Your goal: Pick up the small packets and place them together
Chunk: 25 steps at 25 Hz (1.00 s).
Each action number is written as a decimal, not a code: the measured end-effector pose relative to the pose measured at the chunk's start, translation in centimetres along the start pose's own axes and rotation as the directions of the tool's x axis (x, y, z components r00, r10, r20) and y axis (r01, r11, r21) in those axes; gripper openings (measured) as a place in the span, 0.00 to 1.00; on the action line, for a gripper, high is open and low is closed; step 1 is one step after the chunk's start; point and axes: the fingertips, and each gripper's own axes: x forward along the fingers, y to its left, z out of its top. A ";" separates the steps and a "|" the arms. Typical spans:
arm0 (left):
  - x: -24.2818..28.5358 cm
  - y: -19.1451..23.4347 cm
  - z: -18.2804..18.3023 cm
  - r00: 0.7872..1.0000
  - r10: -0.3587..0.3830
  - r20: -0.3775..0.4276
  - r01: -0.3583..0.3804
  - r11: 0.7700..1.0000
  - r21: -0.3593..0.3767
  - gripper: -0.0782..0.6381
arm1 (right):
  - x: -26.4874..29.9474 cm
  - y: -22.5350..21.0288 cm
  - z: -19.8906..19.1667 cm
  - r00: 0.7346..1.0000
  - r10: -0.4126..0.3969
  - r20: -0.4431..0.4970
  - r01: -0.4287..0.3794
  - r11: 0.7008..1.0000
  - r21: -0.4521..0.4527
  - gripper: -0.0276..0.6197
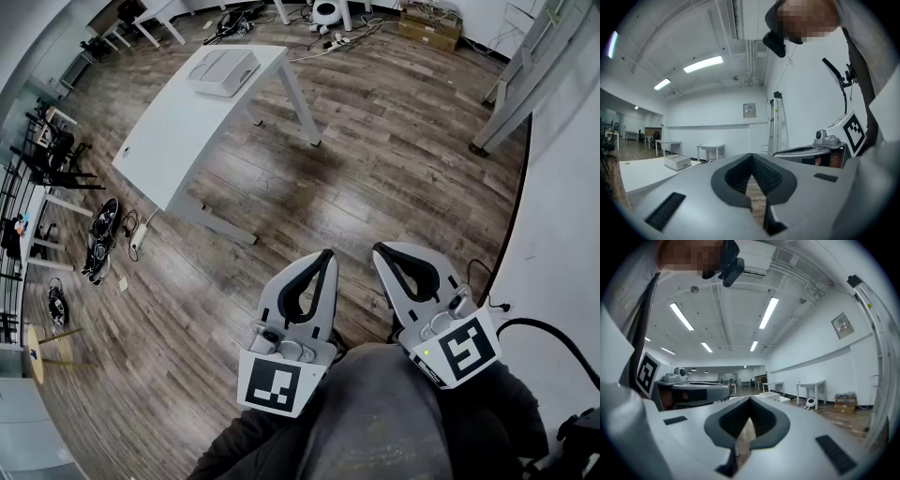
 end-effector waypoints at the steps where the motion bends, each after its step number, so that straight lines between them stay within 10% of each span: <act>1: 0.5 -0.3 0.0 1.000 -0.001 0.002 0.001 1.000 0.000 0.11 | -0.2 -0.6 0.0 1.000 0.000 0.002 0.000 1.000 0.000 0.05; 25: 11.5 -5.2 -3.5 0.992 0.044 -0.117 -0.052 0.996 -0.071 0.11 | -2.9 -12.5 -4.9 0.991 0.108 -0.084 -0.090 0.976 0.196 0.05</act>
